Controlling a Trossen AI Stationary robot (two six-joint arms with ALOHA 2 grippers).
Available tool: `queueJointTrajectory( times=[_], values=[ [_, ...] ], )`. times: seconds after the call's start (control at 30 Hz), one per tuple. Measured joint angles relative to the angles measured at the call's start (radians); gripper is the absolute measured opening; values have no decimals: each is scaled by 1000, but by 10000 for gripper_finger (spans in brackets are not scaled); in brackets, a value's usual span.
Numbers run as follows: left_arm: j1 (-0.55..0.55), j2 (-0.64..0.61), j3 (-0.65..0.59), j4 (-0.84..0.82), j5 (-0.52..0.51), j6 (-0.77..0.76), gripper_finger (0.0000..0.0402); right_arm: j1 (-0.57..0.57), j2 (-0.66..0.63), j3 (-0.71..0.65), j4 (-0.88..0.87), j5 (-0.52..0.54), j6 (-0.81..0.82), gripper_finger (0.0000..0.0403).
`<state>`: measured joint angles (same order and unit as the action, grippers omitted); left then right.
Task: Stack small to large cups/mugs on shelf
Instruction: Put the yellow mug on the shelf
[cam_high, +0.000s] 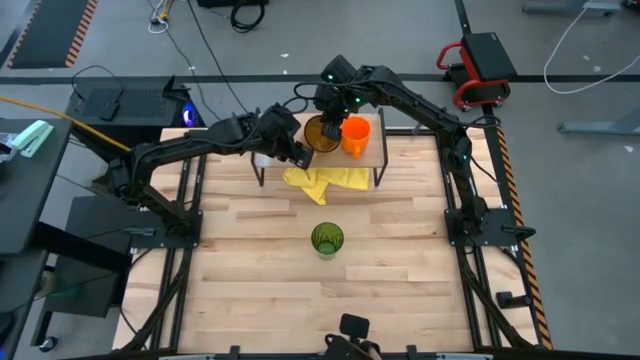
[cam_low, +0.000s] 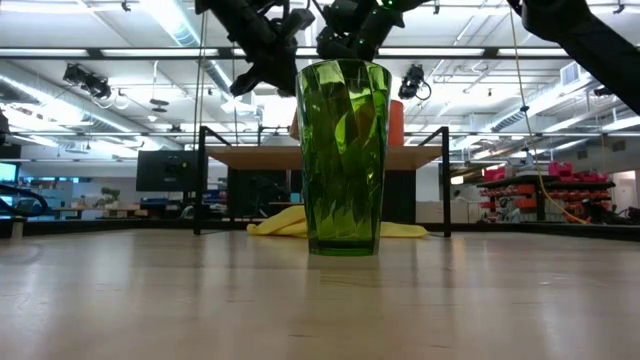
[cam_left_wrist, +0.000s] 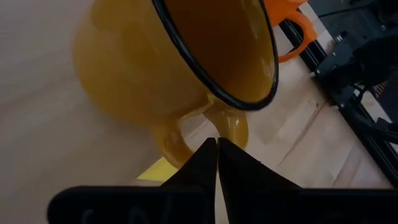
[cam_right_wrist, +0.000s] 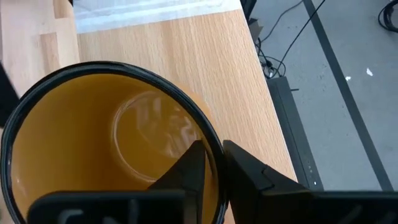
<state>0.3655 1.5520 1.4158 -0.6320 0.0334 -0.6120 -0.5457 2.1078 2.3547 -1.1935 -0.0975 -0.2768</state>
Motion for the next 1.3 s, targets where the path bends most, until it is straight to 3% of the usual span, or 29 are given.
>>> queueJointTrajectory(
  times=[0.47,0.77,1.07,1.3],
  values=[
    [7,0,0,-15,-4,13,24,-2,0,0,25,6,-4,97],
    [16,-5,0,-12,-7,34,14,-2,0,0,44,7,-12,99],
    [64,-169,2,-12,-13,49,10,15,-99,1,38,30,21,96],
    [102,-224,2,-270,-139,75,17,53,-240,2,-87,44,202,74]
  ],
)
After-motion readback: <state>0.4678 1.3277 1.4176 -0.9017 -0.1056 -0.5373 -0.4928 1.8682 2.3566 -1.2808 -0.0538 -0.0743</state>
